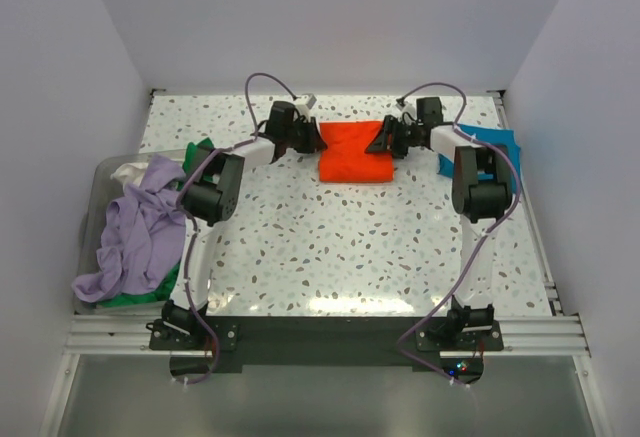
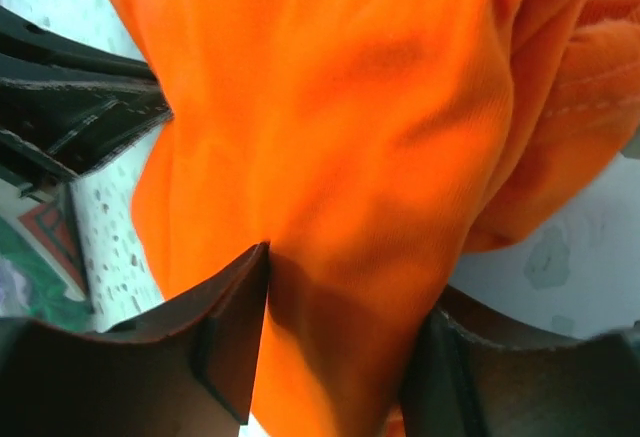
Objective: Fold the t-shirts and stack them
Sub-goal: Neatly place the folded tshirt to the corner
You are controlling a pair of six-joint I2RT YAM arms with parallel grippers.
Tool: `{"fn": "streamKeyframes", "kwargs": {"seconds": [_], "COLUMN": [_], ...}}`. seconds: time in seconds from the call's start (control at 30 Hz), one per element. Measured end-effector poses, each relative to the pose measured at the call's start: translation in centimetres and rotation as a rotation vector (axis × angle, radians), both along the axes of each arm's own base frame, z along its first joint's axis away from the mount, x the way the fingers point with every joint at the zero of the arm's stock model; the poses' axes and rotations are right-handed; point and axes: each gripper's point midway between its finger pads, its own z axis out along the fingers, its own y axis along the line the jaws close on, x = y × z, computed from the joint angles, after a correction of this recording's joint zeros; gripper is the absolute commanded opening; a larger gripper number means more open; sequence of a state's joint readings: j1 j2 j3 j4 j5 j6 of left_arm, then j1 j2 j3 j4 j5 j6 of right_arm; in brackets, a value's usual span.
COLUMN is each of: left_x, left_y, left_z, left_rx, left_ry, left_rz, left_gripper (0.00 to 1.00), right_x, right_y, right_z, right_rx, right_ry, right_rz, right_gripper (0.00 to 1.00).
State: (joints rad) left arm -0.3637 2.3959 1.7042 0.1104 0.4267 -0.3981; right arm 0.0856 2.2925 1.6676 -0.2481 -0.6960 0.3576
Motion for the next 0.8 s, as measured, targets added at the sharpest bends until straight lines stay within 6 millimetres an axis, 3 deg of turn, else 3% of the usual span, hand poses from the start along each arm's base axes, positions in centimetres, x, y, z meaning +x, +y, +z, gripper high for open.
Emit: {"fn": "streamKeyframes", "kwargs": {"seconds": [0.13,0.2,0.3,0.43,0.6,0.8], "left_x": [-0.1,-0.1,-0.7,-2.1,-3.9,-6.0], "left_y": [-0.3,-0.7,-0.9,-0.5,0.4,1.4], "left_z": [0.2,0.6,1.2,1.5,2.1,4.2], "left_rx": [-0.008,-0.020,-0.025,-0.016,-0.002,0.002], "left_ry": [-0.007,-0.022,-0.032,-0.023,-0.013,-0.036], "left_rz": [-0.013,-0.024,-0.031,-0.031,-0.030,-0.039], "left_gripper": [0.49,0.60,0.70,0.76,0.77,0.77], "right_x": [-0.4,-0.6,-0.6,-0.8,-1.1,-1.5], "right_y": [0.2,0.1,-0.1,-0.8,-2.4,-5.3], "right_z": [-0.8,-1.1,-1.3,-1.0,0.0,2.1], "right_rx": [-0.012,-0.023,-0.043,-0.102,-0.202,-0.301], "right_ry": [0.027,0.039,0.047,0.063,0.064,0.062], "right_rz": [-0.002,-0.008,-0.015,-0.024,-0.021,-0.026], "right_gripper": [0.14,0.00,0.00,0.00,0.00,0.00]}}
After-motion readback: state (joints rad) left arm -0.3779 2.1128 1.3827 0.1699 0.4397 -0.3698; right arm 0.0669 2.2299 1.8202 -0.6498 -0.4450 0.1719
